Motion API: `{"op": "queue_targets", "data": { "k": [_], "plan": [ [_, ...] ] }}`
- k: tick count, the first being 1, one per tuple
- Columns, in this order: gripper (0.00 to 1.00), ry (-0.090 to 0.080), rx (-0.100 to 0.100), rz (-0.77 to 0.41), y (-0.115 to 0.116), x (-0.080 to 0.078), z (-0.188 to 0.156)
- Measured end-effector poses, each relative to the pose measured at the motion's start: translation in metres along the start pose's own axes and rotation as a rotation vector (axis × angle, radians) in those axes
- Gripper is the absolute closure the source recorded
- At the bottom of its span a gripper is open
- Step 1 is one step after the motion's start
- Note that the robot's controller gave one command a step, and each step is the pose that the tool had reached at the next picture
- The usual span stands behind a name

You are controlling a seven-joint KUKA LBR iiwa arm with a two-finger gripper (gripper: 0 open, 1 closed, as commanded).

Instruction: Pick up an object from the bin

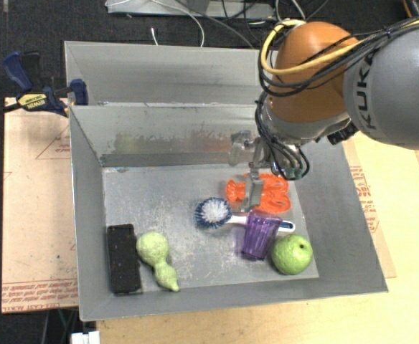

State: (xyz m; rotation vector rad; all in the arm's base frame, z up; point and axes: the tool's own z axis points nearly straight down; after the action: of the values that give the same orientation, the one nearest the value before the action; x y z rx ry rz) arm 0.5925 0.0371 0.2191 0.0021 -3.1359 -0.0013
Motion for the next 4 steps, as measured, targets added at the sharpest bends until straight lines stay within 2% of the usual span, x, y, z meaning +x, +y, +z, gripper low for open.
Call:
{"op": "queue_targets", "data": {
  "k": [1,2,3,4],
  "plan": [
    [0.00,-0.007,0.000,0.002,0.000,-0.002,-0.004],
    [0.00,-0.011,-0.002,0.184,-0.069,-0.005,0.113],
    [0.00,-0.019,-0.004,0.084,-0.082,-0.010,0.073],
    [0.00,-0.004,-0.002,0.372,-0.085,-0.020,0.121]
  ]
}}
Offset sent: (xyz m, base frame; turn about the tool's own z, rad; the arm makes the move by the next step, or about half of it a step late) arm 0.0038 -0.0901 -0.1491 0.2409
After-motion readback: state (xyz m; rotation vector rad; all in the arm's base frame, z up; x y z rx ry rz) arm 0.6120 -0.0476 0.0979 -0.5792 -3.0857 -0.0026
